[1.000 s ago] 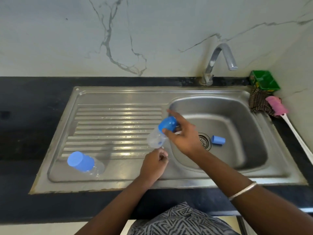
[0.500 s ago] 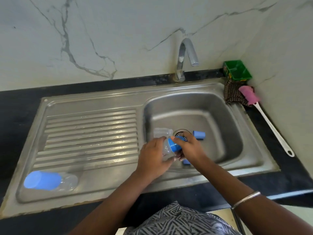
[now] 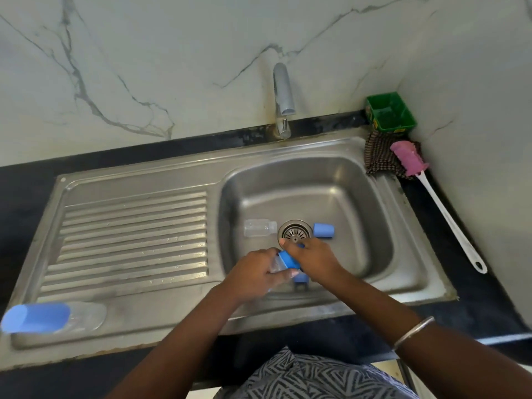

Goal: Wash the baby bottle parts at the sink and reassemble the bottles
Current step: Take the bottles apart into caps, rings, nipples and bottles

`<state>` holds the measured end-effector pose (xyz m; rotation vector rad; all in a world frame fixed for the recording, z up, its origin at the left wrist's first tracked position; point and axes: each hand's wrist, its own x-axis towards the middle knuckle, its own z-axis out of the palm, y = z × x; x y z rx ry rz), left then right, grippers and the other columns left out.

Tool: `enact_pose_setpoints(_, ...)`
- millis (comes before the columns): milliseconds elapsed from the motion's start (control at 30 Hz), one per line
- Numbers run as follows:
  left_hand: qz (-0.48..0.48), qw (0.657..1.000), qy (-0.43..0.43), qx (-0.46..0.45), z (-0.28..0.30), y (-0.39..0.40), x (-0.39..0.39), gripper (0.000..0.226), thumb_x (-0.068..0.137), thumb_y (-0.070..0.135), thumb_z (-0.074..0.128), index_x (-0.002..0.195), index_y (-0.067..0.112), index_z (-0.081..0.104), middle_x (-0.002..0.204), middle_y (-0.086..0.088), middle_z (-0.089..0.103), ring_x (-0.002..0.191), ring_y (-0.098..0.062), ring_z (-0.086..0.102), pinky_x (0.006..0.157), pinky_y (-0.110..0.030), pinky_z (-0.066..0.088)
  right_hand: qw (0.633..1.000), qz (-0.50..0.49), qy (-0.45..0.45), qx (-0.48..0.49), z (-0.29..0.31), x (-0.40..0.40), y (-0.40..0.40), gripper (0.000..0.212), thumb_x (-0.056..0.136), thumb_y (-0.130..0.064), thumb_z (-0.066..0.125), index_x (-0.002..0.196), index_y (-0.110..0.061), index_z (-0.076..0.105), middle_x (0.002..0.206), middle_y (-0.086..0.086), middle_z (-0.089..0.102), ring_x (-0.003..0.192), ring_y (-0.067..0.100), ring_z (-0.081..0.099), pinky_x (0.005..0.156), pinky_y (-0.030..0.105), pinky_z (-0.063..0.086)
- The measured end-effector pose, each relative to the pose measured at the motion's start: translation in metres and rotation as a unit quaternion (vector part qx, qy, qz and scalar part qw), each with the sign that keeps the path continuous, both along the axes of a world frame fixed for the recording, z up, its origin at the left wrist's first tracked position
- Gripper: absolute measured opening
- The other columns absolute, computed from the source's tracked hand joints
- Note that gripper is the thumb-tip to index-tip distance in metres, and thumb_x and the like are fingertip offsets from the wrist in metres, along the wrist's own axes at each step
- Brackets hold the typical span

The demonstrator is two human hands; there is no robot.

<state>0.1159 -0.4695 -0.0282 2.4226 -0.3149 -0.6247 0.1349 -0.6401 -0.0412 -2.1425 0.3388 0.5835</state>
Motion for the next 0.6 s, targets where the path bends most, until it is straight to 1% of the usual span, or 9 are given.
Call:
enact_pose_setpoints(100, 0.083, 0.980, 0.126, -0.127, 0.006, -0.005, 0.005, 0.068, 0.067, 0.070, 0.067, 0.104, 0.013, 0.068, 0.088, -0.008, 0.074, 0.080, -0.023, 0.071, 0.081, -0.045, 0.055, 0.995, 0.035, -0.052, 0.072, 0.002, -0.001, -0.010, 0.056, 0.090, -0.057, 0.061, 0.079, -0.001, 0.061, 0.069, 0.006, 0.057, 0.069, 0.020, 0.057, 0.074, 0.044, 0.049)
enact_pose_setpoints(167, 0.111, 0.960, 0.182, -0.184, 0.008, -0.007, 0.008, 0.066, 0.066, 0.062, 0.073, 0.103, 0.008, 0.069, 0.086, -0.009, 0.074, 0.076, -0.021, 0.070, 0.077, -0.042, 0.055, 0.984, 0.067, -0.089, 0.138, 0.005, -0.001, -0.019, 0.051, 0.093, -0.048, 0.063, 0.080, 0.001, 0.061, 0.066, 0.005, 0.053, 0.061, 0.013, 0.051, 0.062, 0.040, 0.046)
enact_pose_setpoints(200, 0.104, 0.955, 0.201, -0.192, 0.009, -0.007, 0.011, 0.063, 0.068, 0.059, 0.073, 0.102, 0.006, 0.070, 0.082, -0.006, 0.072, 0.074, -0.017, 0.068, 0.074, -0.037, 0.053, 0.977, 0.079, -0.090, 0.174, 0.006, -0.001, -0.023, 0.047, 0.093, -0.046, 0.064, 0.083, 0.000, 0.063, 0.065, 0.006, 0.054, 0.059, 0.011, 0.052, 0.054, 0.033, 0.046)
enact_pose_setpoints(233, 0.092, 0.951, 0.222, -0.195, 0.011, -0.006, 0.014, 0.061, 0.071, 0.058, 0.071, 0.102, 0.005, 0.070, 0.080, -0.003, 0.071, 0.074, -0.014, 0.066, 0.073, -0.033, 0.052, 0.970, 0.091, -0.081, 0.212, 0.007, 0.000, -0.027, 0.044, 0.094, -0.043, 0.064, 0.086, 0.000, 0.064, 0.067, 0.008, 0.057, 0.057, 0.013, 0.056, 0.051, 0.028, 0.047)
enact_pose_setpoints(333, 0.068, 0.944, 0.261, -0.188, 0.014, -0.003, 0.021, 0.060, 0.076, 0.058, 0.069, 0.104, 0.005, 0.071, 0.086, -0.004, 0.071, 0.081, -0.015, 0.066, 0.078, -0.030, 0.050, 0.948, 0.110, -0.043, 0.295, 0.006, 0.002, -0.036, 0.040, 0.089, -0.039, 0.067, 0.099, 0.000, 0.066, 0.076, 0.011, 0.064, 0.064, 0.022, 0.065, 0.053, 0.030, 0.055)
enact_pose_setpoints(400, 0.074, 0.953, 0.238, -0.171, 0.013, -0.004, 0.021, 0.054, 0.076, 0.056, 0.070, 0.100, 0.008, 0.071, 0.084, -0.003, 0.071, 0.078, -0.015, 0.067, 0.079, -0.033, 0.052, 0.944, 0.115, -0.013, 0.308, 0.003, 0.005, -0.040, 0.043, 0.086, -0.039, 0.069, 0.108, -0.003, 0.066, 0.081, 0.010, 0.067, 0.066, 0.022, 0.066, 0.055, 0.030, 0.057)
enact_pose_setpoints(467, 0.090, 0.972, 0.172, -0.130, 0.009, -0.008, 0.018, 0.052, 0.073, 0.062, 0.071, 0.101, 0.019, 0.070, 0.085, -0.001, 0.073, 0.079, -0.018, 0.070, 0.081, -0.039, 0.056, 0.952, 0.094, 0.029, 0.289, 0.001, 0.008, -0.040, 0.041, 0.086, -0.045, 0.069, 0.109, -0.011, 0.066, 0.078, 0.008, 0.070, 0.063, 0.021, 0.066, 0.051, 0.030, 0.056)
enact_pose_setpoints(533, 0.079, 0.989, 0.101, -0.070, 0.009, -0.015, 0.012, 0.061, 0.069, 0.075, 0.066, 0.110, 0.031, 0.064, 0.086, 0.006, 0.071, 0.080, -0.013, 0.070, 0.080, -0.043, 0.058, 0.972, 0.039, 0.049, 0.226, 0.001, 0.011, -0.035, 0.045, 0.086, -0.058, 0.064, 0.095, -0.014, 0.069, 0.064, 0.004, 0.068, 0.050, 0.018, 0.064, 0.043, 0.026, 0.050)
enact_pose_setpoints(600, 0.028, 0.998, 0.004, 0.051, 0.008, -0.025, 0.005, 0.073, 0.064, 0.089, 0.053, 0.118, 0.041, 0.054, 0.095, 0.015, 0.069, 0.085, -0.005, 0.066, 0.078, -0.035, 0.056, 0.991, 0.005, 0.022, 0.136, -0.003, 0.014, -0.028, 0.056, 0.088, -0.062, 0.061, 0.083, -0.008, 0.069, 0.054, 0.003, 0.063, 0.040, 0.016, 0.058, 0.040, 0.023, 0.044)
